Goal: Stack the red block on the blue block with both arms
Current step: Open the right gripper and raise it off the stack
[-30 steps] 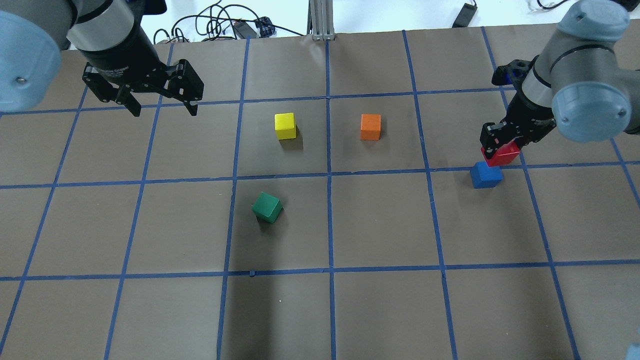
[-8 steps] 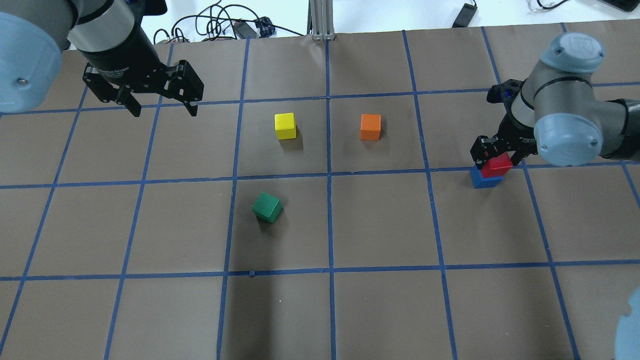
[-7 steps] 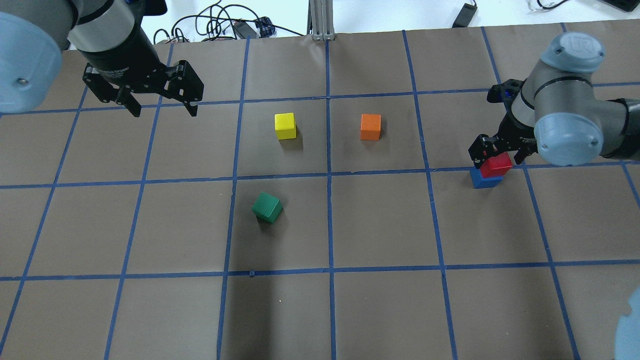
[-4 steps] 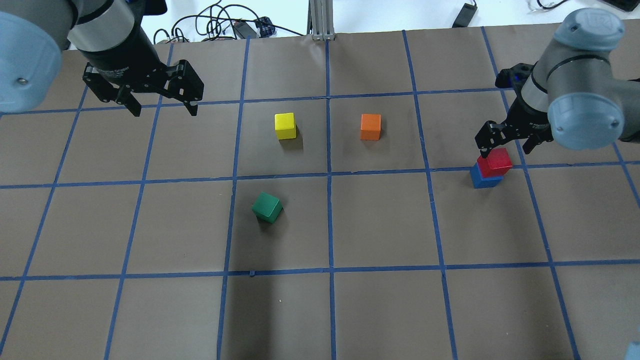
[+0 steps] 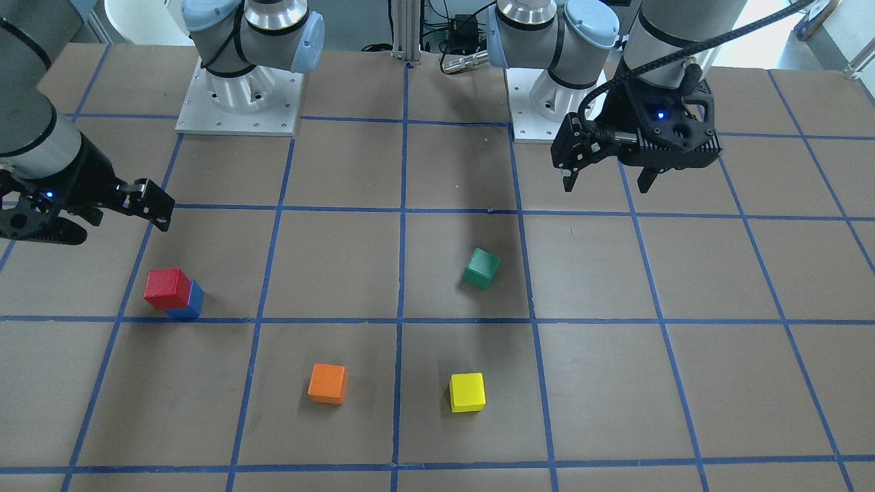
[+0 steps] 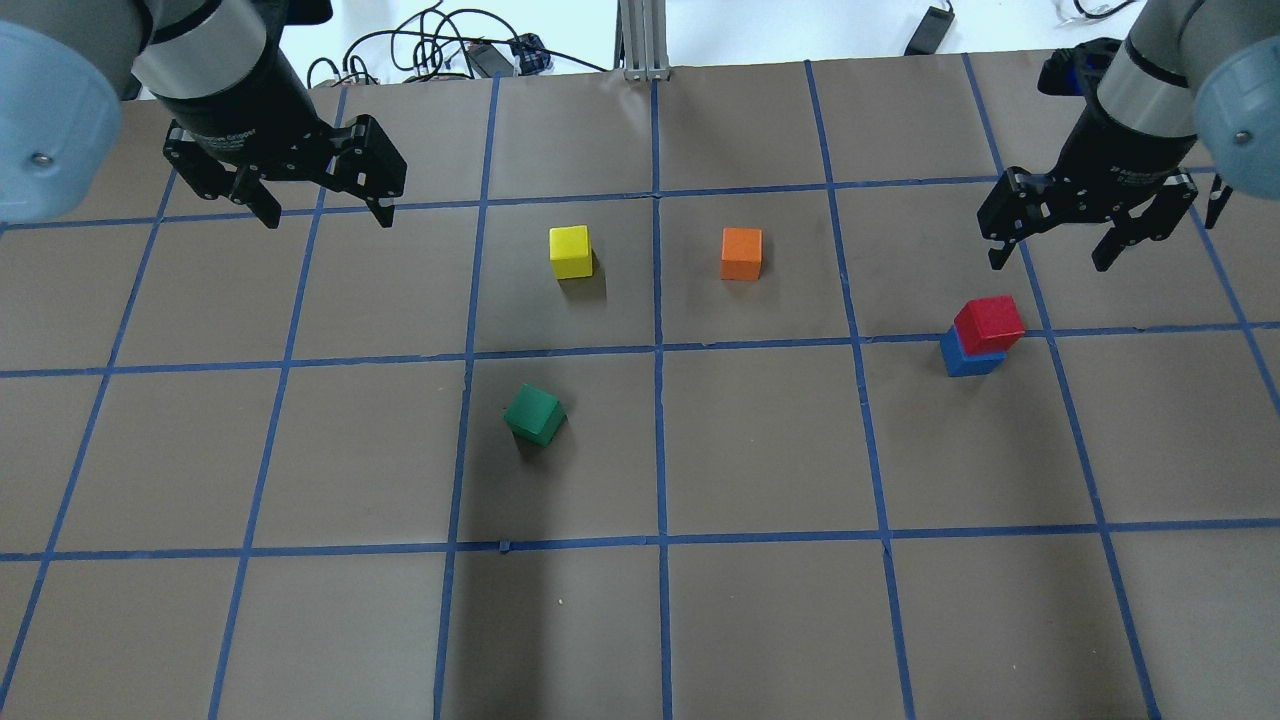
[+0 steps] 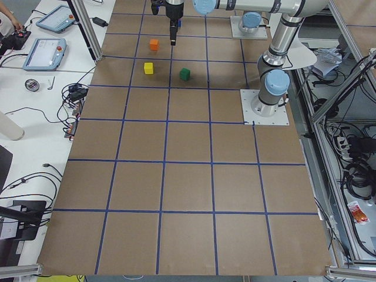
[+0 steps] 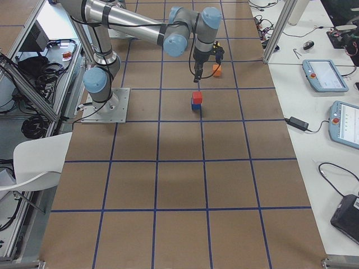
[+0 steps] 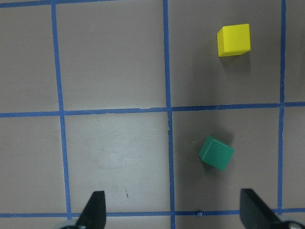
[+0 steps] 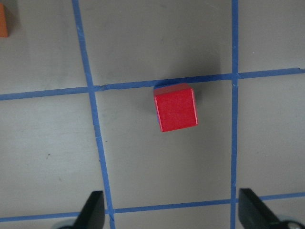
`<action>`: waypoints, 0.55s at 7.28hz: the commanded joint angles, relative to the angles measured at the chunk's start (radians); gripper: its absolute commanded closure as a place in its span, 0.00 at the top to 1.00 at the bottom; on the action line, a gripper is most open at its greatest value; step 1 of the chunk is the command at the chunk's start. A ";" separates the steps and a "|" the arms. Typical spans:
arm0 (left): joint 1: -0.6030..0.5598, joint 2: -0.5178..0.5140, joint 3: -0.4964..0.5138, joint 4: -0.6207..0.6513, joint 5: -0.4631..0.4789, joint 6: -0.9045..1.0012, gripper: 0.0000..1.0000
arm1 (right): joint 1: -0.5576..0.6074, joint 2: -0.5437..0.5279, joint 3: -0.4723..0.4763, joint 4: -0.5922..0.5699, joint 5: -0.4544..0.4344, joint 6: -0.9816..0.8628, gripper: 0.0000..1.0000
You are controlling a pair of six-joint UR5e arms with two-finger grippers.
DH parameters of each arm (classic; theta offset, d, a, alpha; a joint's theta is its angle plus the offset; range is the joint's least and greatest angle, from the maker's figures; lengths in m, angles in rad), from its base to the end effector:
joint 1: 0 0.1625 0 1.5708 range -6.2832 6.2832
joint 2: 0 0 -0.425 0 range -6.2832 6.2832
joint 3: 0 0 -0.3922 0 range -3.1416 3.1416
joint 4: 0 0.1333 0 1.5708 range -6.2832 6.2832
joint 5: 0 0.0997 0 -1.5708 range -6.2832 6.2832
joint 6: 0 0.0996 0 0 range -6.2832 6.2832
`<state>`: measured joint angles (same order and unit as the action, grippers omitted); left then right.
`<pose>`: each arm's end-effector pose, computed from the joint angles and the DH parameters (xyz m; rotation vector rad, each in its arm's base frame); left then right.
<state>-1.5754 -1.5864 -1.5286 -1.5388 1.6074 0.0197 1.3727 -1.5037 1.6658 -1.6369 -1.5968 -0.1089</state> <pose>-0.1320 -0.5034 0.5044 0.0360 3.1030 -0.0905 0.0287 -0.5211 0.4146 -0.1375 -3.1237 -0.1547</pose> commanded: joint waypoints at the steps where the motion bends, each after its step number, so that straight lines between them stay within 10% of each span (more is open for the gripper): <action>1: 0.000 0.000 -0.002 0.000 0.000 0.000 1.00 | 0.130 -0.050 -0.011 0.046 0.001 0.110 1.00; 4: 0.000 0.000 -0.004 0.000 0.000 0.000 1.00 | 0.144 -0.059 -0.026 0.046 -0.003 0.129 1.00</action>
<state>-1.5754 -1.5862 -1.5320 -1.5386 1.6076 0.0199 1.5122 -1.5591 1.6497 -1.5922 -1.5999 0.0042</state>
